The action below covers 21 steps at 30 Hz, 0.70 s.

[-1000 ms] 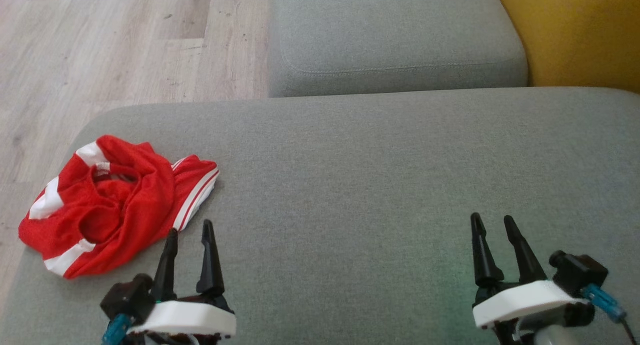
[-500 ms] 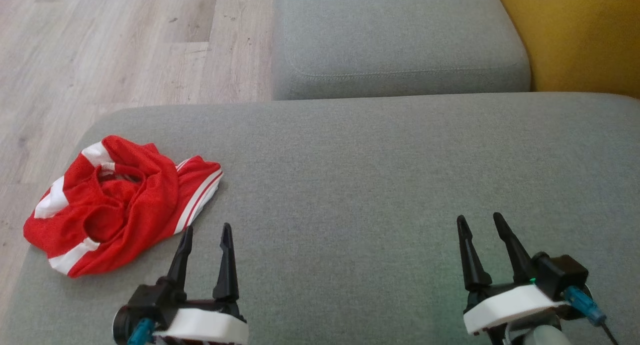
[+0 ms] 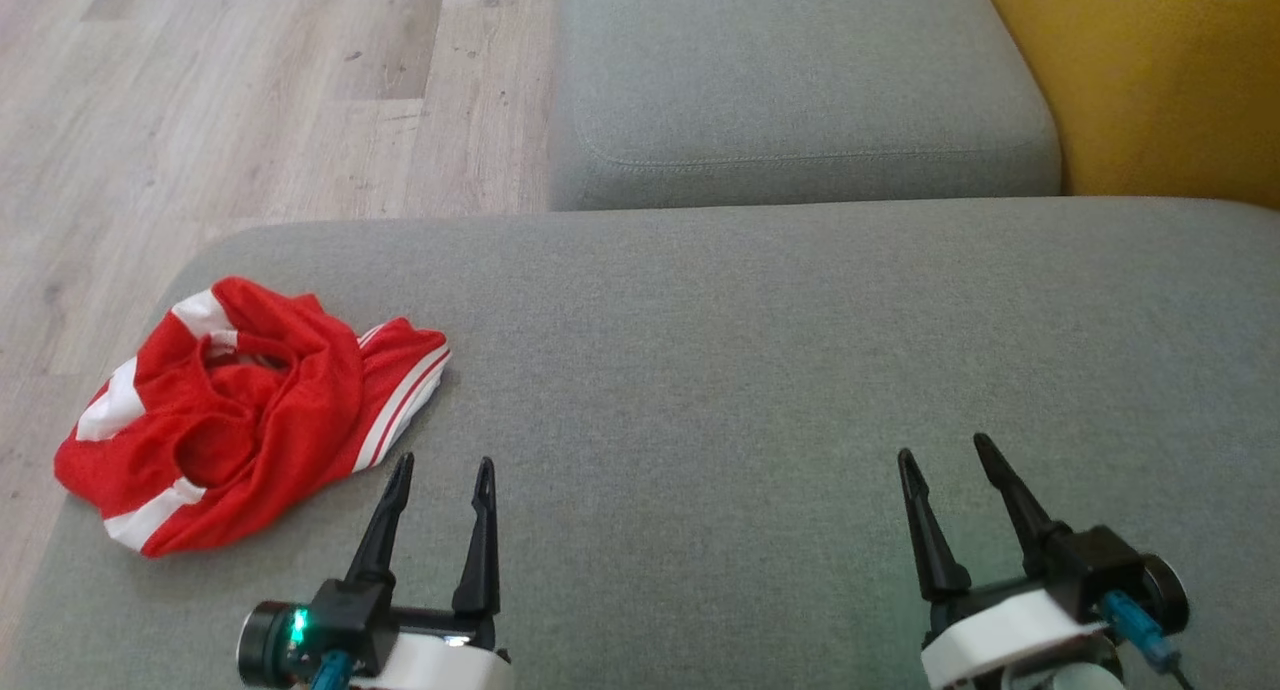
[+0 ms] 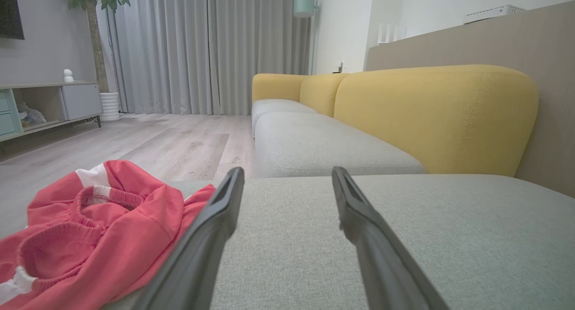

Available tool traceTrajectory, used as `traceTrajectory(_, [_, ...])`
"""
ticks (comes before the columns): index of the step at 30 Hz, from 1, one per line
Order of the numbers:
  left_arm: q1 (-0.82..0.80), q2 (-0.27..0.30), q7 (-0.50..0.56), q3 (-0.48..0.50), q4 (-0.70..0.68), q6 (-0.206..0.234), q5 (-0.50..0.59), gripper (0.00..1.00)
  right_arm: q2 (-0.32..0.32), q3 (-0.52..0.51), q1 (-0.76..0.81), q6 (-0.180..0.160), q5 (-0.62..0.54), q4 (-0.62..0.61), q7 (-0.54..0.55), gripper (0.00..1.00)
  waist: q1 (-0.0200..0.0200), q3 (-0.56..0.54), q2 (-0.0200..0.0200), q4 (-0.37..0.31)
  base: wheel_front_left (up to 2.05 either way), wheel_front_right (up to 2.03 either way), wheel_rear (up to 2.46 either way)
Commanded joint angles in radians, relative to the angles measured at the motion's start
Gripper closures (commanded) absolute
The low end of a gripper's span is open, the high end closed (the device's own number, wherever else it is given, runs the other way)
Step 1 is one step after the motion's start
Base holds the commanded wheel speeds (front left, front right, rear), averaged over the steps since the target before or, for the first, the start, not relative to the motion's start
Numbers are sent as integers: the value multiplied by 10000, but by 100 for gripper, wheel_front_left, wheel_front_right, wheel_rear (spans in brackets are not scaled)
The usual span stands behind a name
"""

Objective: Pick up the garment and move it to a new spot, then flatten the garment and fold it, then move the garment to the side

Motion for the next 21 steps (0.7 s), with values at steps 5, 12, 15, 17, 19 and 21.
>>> traceTrajectory(5, [-369, 35, -95, 291, -248, 85, 33, 0, -85, 207, -263, 77, -43, -287, -113, 0, 1, 80, 0, -7, 0, 0, 0])
traceTrajectory(12, [-427, 35, -95, 352, -214, 165, -53, 0, -85, 131, -258, 77, -60, -270, -113, 0, 1, 211, 0, 256, 0, 0, 0])
traceTrajectory(15, [-488, 35, -95, 391, -207, 171, -35, 0, -85, 39, -243, 77, -46, -288, -113, 0, 1, 323, 0, 726, 0, 0, 0])
traceTrajectory(17, [-521, 35, -95, 436, -206, 185, -9, 0, -85, -12, -238, 77, -38, -301, -113, 0, 1, 408, 0, 1166, 0, 0, 0])
traceTrajectory(19, [-539, 35, -95, 513, -210, 208, 33, 0, -85, -24, -240, 77, -39, -327, -113, 0, 1, 514, 0, 1671, 0, 0, 0])
traceTrajectory(21, [-557, 35, -95, 609, -177, 254, 125, 0, -85, -34, -246, 77, -47, -337, -113, 0, 1, 616, 0, 2237, 0, 0, 0])
